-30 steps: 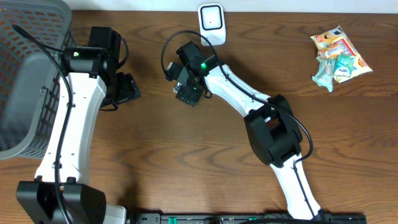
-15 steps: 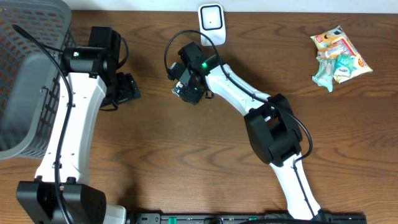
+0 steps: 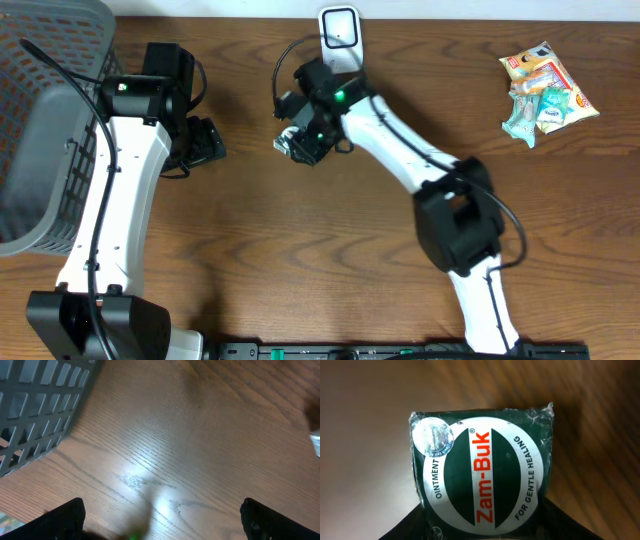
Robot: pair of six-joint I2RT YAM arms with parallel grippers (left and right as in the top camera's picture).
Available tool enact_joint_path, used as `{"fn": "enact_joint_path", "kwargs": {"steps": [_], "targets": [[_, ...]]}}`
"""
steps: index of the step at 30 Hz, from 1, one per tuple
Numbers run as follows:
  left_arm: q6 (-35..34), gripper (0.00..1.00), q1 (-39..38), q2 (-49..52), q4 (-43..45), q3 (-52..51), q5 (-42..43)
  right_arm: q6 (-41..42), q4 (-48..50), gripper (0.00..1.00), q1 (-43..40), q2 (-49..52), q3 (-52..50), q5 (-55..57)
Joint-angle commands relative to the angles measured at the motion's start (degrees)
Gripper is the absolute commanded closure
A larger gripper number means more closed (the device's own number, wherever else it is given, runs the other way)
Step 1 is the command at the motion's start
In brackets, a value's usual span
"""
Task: Scan the item barcode
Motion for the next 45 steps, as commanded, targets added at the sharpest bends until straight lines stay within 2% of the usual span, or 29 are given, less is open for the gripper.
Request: {"fn": "enact_joint_path", "kwargs": {"steps": [1, 9, 18, 25, 33, 45], "targets": [[-0.31, 0.02, 0.2, 0.37, -0.24, -0.13, -0.5, 1.18, -0.28, 0.52, -5.11, -6.21, -0.02, -18.27], [-0.33, 0.02, 0.2, 0.37, -0.24, -0.13, -0.5, 1.2, -3.1, 0.52, -18.51, -8.68, -0.02, -50.64], [-0.33, 0.02, 0.2, 0.37, -0.24, -0.13, -0.5, 1.16, -8.37, 0.52, -25.42, -8.63, -0.02, -62.45], [-0.31, 0.02, 0.2, 0.37, -0.24, -0.13, -0.5, -2.29, -8.72, 0.49, -25.33, -8.63, -0.02, -63.43], [-0.31, 0.02, 0.2, 0.37, -0.24, -0.13, -0.5, -16.15, -10.27, 0.51, -24.65, -8.63, -0.02, -58.14], [-0.31, 0.02, 0.2, 0.37, -0.24, -0.13, -0.5, -16.48, -10.4, 0.52, -24.17, -8.63, -0.04, -57.42]]}}
